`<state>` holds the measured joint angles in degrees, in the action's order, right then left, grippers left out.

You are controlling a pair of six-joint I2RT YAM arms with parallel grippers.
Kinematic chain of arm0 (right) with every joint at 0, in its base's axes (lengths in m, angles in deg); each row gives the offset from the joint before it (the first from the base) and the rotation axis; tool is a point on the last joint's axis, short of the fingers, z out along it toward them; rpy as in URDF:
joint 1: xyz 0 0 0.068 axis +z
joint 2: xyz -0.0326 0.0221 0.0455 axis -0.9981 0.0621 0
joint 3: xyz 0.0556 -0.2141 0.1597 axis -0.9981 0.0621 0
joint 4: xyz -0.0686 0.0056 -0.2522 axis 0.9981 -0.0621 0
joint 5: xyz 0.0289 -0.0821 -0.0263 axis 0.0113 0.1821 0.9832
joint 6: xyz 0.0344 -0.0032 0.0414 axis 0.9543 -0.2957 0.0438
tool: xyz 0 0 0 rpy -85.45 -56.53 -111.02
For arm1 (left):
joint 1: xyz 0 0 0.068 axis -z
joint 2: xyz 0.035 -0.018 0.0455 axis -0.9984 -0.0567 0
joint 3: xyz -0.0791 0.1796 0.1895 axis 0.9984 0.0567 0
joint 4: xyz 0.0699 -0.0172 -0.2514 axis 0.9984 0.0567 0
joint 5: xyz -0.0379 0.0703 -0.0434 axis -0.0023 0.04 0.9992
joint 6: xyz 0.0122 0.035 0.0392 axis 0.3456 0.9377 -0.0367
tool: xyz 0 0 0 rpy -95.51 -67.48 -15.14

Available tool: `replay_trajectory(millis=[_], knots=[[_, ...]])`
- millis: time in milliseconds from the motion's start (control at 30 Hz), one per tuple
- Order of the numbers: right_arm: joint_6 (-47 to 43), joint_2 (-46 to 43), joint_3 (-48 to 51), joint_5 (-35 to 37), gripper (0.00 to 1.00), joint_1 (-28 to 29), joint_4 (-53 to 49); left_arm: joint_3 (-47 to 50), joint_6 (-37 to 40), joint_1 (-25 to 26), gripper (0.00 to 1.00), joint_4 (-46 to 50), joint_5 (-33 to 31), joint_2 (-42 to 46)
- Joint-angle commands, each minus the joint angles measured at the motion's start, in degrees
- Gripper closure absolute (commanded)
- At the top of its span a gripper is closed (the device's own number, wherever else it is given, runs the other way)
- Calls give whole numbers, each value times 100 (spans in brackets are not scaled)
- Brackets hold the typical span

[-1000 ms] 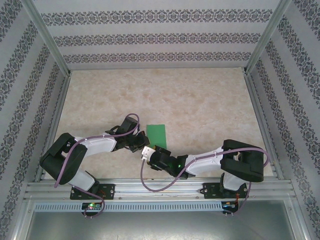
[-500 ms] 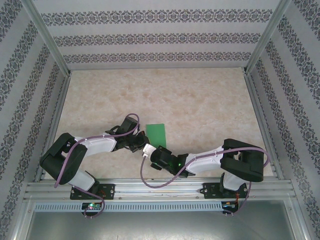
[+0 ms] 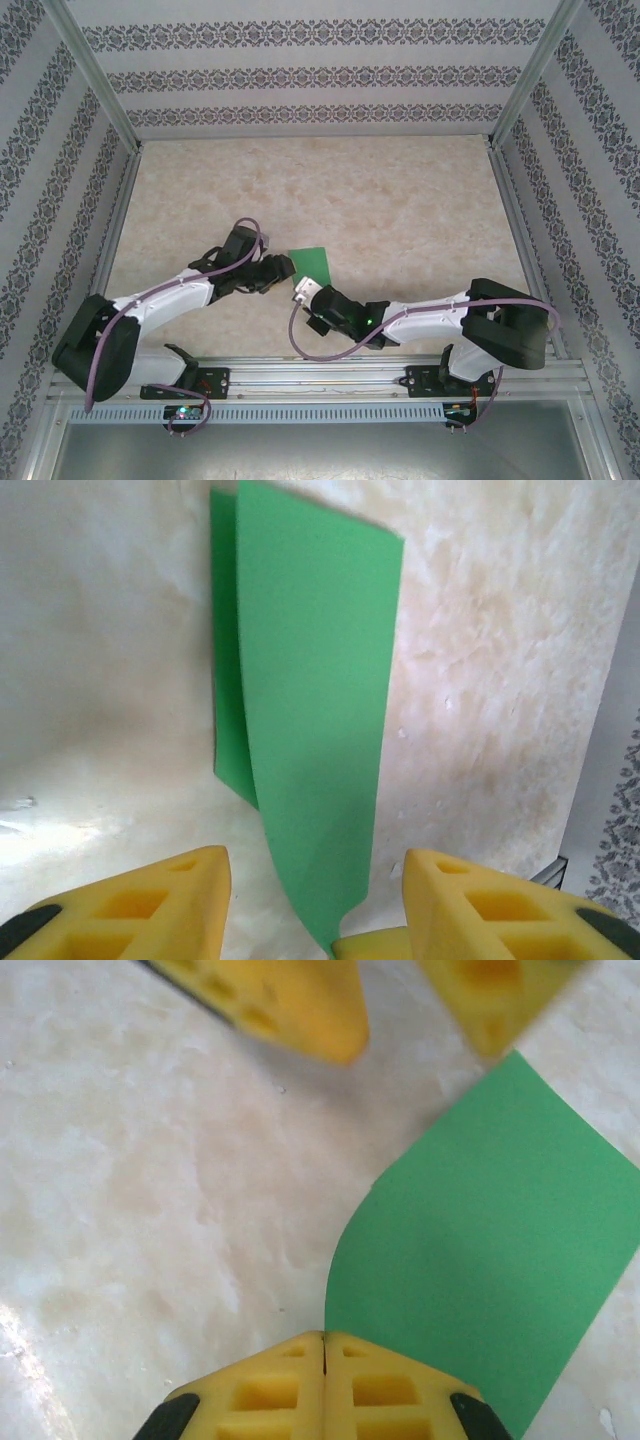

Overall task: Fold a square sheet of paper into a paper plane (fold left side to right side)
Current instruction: Third fold the triangle at the center of the table.

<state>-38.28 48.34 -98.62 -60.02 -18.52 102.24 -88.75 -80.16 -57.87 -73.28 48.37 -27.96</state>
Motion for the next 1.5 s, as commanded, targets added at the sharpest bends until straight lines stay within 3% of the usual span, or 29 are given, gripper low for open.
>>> replay_trajectory(millis=[0,167,433,700,967,1467], knots=[[330,-179,145,-268,100,-102,-73,-265,448,-161,54,445,-25,123],[397,-217,182,-447,100,-230,-98,-774,764,-159,73,297,481,-426],[497,-155,284,-538,100,-301,28,-1306,970,-128,87,-137,847,-1732],[530,-74,144,-754,100,-343,-193,-1867,1293,-51,92,-198,1112,-2866],[531,74,16,-965,100,-407,-282,-2268,1485,12,95,43,983,-3509],[1568,-367,62,-2356,100,-1039,-650,-2087,1917,249,100,195,964,-3687]])
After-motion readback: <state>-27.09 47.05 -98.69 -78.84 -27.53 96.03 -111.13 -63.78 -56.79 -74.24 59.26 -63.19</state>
